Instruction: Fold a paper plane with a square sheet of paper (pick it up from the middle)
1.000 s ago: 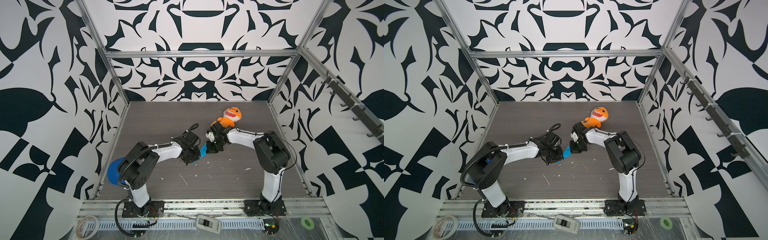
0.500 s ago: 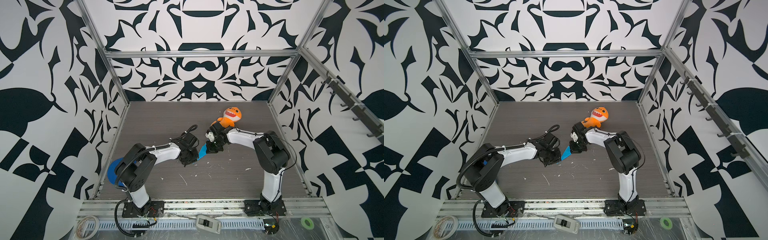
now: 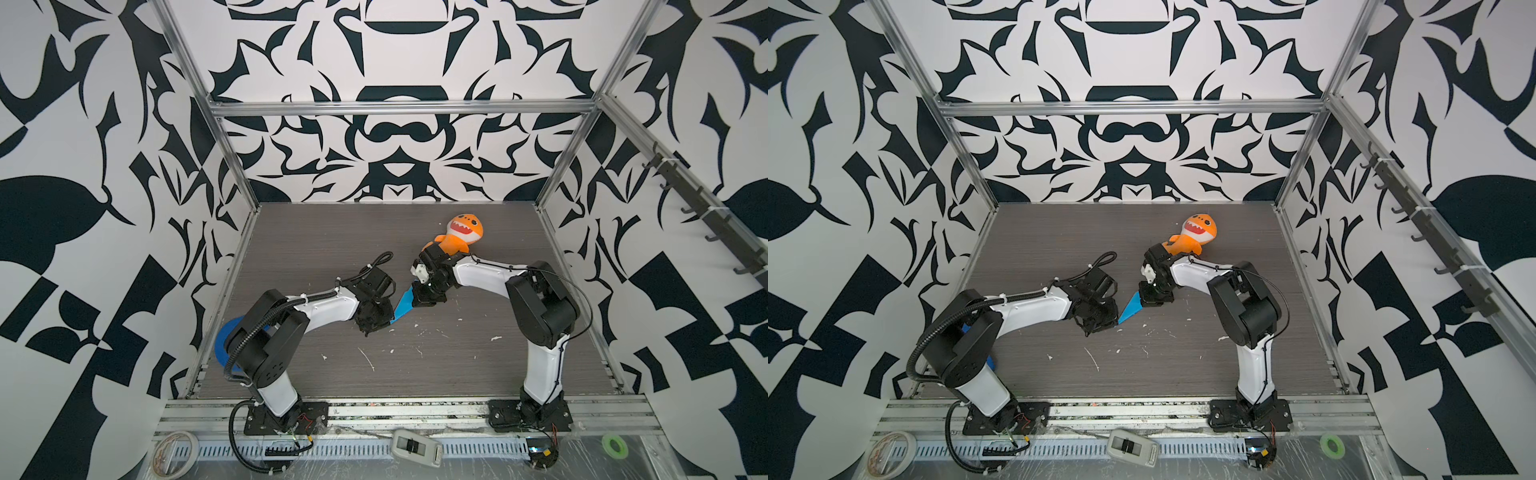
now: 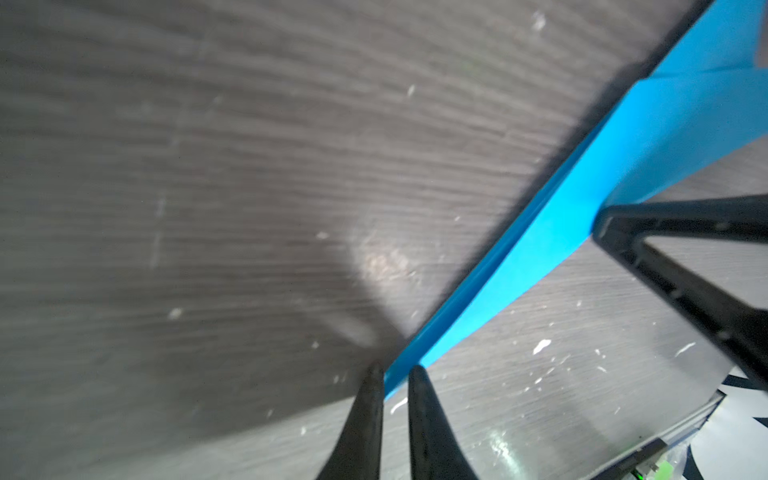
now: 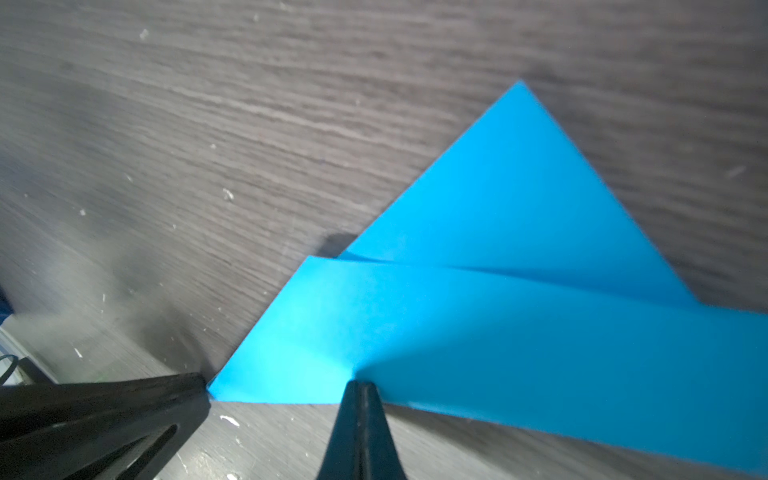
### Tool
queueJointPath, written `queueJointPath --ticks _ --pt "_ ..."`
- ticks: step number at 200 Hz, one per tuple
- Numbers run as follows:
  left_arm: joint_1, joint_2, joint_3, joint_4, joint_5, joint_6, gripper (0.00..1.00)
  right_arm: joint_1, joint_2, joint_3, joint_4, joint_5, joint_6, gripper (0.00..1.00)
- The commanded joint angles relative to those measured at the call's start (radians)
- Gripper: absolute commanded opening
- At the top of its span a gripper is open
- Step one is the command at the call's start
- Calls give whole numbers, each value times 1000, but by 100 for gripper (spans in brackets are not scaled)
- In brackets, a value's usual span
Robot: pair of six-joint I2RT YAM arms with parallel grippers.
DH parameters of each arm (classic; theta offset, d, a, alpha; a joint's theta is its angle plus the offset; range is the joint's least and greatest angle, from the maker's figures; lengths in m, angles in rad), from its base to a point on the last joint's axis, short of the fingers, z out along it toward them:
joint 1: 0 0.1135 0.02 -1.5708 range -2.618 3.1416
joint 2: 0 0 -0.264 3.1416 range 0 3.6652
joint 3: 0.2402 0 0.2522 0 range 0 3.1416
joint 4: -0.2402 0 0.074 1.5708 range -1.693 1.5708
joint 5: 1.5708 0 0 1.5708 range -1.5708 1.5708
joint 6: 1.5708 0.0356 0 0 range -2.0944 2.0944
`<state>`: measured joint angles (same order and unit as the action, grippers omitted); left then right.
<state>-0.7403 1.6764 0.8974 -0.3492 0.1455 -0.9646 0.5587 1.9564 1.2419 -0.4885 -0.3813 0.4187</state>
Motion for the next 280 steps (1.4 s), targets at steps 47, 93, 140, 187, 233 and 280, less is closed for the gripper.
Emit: queueJointPath --ticks 47,93,140,187,233,280 --pt "-16 -122 44 -109 -69 76 14 6 62 -20 -34 107 5 0" --pt "-27 -39 69 67 31 59 6 5 64 -21 -32 103 8 0" --pt "-30 83 140 -9 -21 76 3 6 61 -24 -35 104 8 0" --pt "-30 117 127 -85 -33 71 3 6 62 -18 -40 108 5 0" --pt "-30 80 56 -151 -59 46 3 5 67 -16 -41 110 2 0" --pt "-30 3 -10 -193 -77 17 4 6 71 -14 -44 115 -1 0"
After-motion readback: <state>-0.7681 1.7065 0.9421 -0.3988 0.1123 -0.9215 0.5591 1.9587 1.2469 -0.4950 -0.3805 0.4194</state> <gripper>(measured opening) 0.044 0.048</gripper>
